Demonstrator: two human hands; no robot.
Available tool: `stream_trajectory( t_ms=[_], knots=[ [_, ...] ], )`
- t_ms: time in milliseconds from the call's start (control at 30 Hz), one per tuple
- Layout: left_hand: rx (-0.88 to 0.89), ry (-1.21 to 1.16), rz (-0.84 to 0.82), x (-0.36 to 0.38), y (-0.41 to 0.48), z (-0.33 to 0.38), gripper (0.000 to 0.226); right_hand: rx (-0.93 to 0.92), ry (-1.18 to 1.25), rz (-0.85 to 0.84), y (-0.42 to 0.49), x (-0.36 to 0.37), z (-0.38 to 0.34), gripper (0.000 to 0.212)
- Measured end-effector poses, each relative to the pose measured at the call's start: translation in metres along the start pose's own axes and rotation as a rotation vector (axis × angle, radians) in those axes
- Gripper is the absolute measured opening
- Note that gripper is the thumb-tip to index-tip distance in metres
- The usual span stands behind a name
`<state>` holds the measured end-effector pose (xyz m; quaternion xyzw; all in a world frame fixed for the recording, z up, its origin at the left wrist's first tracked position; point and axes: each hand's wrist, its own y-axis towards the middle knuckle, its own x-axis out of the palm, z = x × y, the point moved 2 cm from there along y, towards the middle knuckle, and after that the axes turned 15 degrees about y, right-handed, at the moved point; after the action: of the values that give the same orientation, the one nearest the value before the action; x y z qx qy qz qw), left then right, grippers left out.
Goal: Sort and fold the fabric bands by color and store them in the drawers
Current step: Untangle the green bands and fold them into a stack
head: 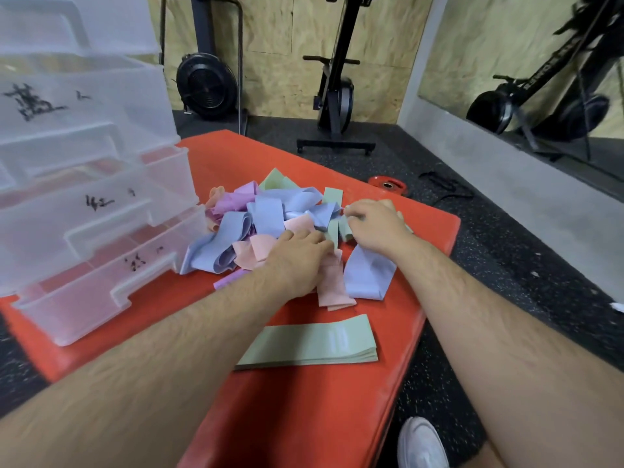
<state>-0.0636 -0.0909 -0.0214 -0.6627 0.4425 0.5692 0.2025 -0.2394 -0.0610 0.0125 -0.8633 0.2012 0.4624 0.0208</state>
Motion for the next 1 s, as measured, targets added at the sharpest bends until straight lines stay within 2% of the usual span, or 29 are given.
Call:
stream_trajectory(
  t_ms=[167, 267, 433, 500, 567, 633, 767, 867, 933, 1000],
  knots=[
    [-0.050, -0.046, -0.035, 0.001, 0.000, -0.009, 0.054, -0.141, 0.139, 0.153, 0.004, -0.024, -0.021, 0.039],
    [-0.153, -0.156, -0.057, -0.009, -0.001, -0.019, 0.054, -0.279, 0.255, 0.213, 0.001, -0.045, -0.041, 0.039],
    [-0.465, -0.754, 0.260, -0.046, 0.000, -0.038, 0.061, -0.414, 0.492, 0.226, -0.020, -0.070, -0.073, 0.039],
    [-0.468, -0.921, 0.376, -0.060, -0.004, -0.040, 0.066, -0.437, 0.533, 0.175, -0.031, -0.073, -0.083, 0.041],
    [-0.399, -1.006, 0.467, -0.072, -0.008, -0.041, 0.067, -0.427, 0.570, 0.113, -0.038, -0.072, -0.088, 0.041],
    [-0.353, -0.955, 0.525, -0.079, -0.013, -0.044, 0.061, -0.403, 0.593, 0.071, -0.044, -0.070, -0.090, 0.042],
    [-0.386, -0.876, 0.519, -0.086, -0.027, -0.047, 0.039, -0.372, 0.615, 0.045, -0.053, -0.068, -0.090, 0.040],
    [-0.369, -0.810, 0.575, -0.093, -0.038, -0.051, 0.021, -0.323, 0.657, 0.006, -0.060, -0.063, -0.094, 0.038],
    [-0.370, -0.714, 0.616, -0.099, -0.045, -0.054, 0.013, -0.302, 0.613, -0.071, -0.067, -0.053, -0.097, 0.044],
    [-0.406, -0.610, 0.638, -0.103, -0.049, -0.057, 0.016, -0.307, 0.503, -0.098, -0.072, -0.038, -0.101, 0.044]
  ],
)
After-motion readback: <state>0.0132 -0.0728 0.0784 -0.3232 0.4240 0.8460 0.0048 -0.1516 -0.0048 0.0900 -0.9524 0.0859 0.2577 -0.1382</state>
